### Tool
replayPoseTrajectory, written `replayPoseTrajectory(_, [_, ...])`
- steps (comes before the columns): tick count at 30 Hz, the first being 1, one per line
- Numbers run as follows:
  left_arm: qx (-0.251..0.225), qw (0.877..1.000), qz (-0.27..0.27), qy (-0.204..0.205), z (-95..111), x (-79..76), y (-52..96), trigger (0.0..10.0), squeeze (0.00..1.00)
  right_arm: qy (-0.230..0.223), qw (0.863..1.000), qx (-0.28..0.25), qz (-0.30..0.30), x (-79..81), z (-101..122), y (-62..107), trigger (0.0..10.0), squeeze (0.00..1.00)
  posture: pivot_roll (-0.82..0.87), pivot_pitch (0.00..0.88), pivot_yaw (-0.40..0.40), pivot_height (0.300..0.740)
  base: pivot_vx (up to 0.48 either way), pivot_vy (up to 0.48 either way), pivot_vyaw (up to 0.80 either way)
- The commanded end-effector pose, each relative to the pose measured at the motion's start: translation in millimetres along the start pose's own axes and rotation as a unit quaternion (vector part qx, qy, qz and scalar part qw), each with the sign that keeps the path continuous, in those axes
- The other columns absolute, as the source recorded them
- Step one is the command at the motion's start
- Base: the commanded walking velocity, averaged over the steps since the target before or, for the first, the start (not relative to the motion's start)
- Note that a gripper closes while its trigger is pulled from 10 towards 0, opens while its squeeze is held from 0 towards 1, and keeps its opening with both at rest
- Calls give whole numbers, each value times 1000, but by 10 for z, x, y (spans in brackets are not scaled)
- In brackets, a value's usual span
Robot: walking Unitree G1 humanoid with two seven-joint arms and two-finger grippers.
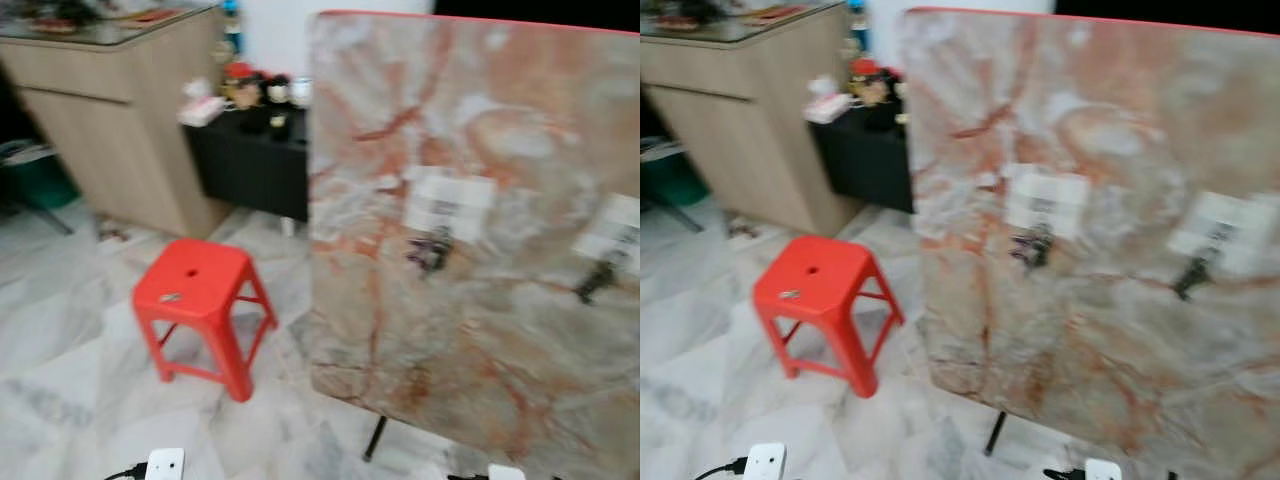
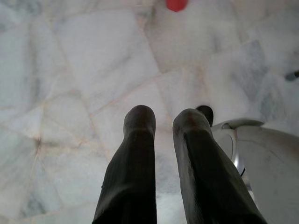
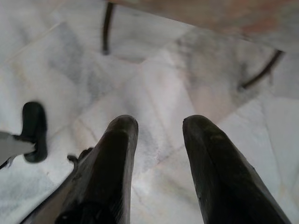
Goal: Hang keys on a hook
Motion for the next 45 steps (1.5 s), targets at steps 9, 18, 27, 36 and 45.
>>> replayPoseTrajectory(9, [10, 1000, -1, 8, -84, -46, 14, 10000, 0, 18, 1000, 20, 5, -53, -174, 25, 10000, 0, 170, 0, -41, 740, 0, 0, 800])
replayPoseTrajectory(18, [12, 1000, 1, 9, -93, -46, 15, 10000, 0, 27, 999, 17, 8, -72, -158, 25, 10000, 0, 169, 0, -48, 740, 0, 0, 800])
replayPoseTrajectory(27, [12, 1000, 0, 13, -89, -57, 12, 10000, 0, 26, 999, 17, 13, -64, -141, 22, 10000, 0, 177, 0, -56, 740, 0, 0, 533])
replayPoseTrajectory(36, [14, 1000, 1, 15, -89, -62, 10, 10000, 0, 25, 999, 16, 16, -64, -132, 21, 10000, 0, 174, 0, -60, 740, 0, 0, 0])
replayPoseTrajectory(45, [15, 1000, 2, 20, -88, -59, 9, 10000, 0, 21, 1000, 15, 12, -71, -124, 20, 10000, 0, 171, 0, -58, 740, 0, 0, 0])
Point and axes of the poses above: a point about 5 cm out from each wrist's last joint towards the gripper, its own y axis pointing back from the gripper into the wrist, its own z axis along the axis of the wrist's last joint, x = y × z, the point moved 3 cm from there along -y, pointing out of the wrist towards the gripper, and after that the axes turned 7 degrees about y, right-handed, at the moved point
